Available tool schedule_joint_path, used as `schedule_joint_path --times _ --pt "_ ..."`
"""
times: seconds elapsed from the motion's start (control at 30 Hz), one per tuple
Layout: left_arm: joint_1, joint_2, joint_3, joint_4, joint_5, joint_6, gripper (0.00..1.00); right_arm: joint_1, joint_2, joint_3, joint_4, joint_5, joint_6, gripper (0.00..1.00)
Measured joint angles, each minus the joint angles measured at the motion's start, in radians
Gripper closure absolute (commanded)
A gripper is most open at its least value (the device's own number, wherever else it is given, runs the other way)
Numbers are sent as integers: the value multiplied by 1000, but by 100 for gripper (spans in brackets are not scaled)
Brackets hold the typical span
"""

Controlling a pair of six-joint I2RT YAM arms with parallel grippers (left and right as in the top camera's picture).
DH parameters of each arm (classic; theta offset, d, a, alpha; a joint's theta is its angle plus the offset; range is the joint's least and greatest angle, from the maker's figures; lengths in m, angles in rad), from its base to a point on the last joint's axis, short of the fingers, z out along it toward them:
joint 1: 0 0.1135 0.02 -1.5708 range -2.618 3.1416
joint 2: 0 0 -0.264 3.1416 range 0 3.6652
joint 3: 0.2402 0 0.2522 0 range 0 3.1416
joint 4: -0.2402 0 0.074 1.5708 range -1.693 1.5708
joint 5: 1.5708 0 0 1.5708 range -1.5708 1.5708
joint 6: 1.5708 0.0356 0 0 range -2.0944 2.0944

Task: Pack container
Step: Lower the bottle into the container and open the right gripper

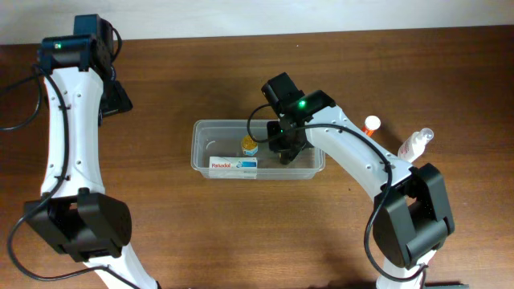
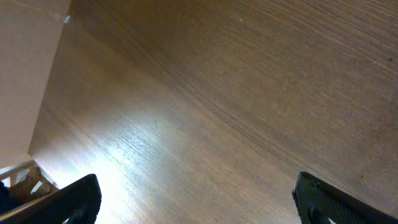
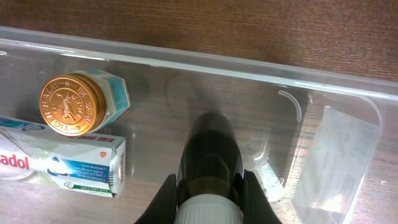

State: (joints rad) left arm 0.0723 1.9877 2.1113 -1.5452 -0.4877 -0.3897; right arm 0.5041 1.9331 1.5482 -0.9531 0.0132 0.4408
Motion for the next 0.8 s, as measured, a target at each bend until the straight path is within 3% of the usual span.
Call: schedule_joint_path --times 0.2,0.23,0.3,0.8 --pt "0 0 0 0 0 0 1 0 0 0 0 0 1 89" --pt "0 0 0 0 0 0 1 0 0 0 0 0 1 80" --pt "0 0 0 0 0 0 1 0 0 0 0 0 2 78" --pt "0 0 0 0 0 0 1 0 0 0 0 -3 2 78"
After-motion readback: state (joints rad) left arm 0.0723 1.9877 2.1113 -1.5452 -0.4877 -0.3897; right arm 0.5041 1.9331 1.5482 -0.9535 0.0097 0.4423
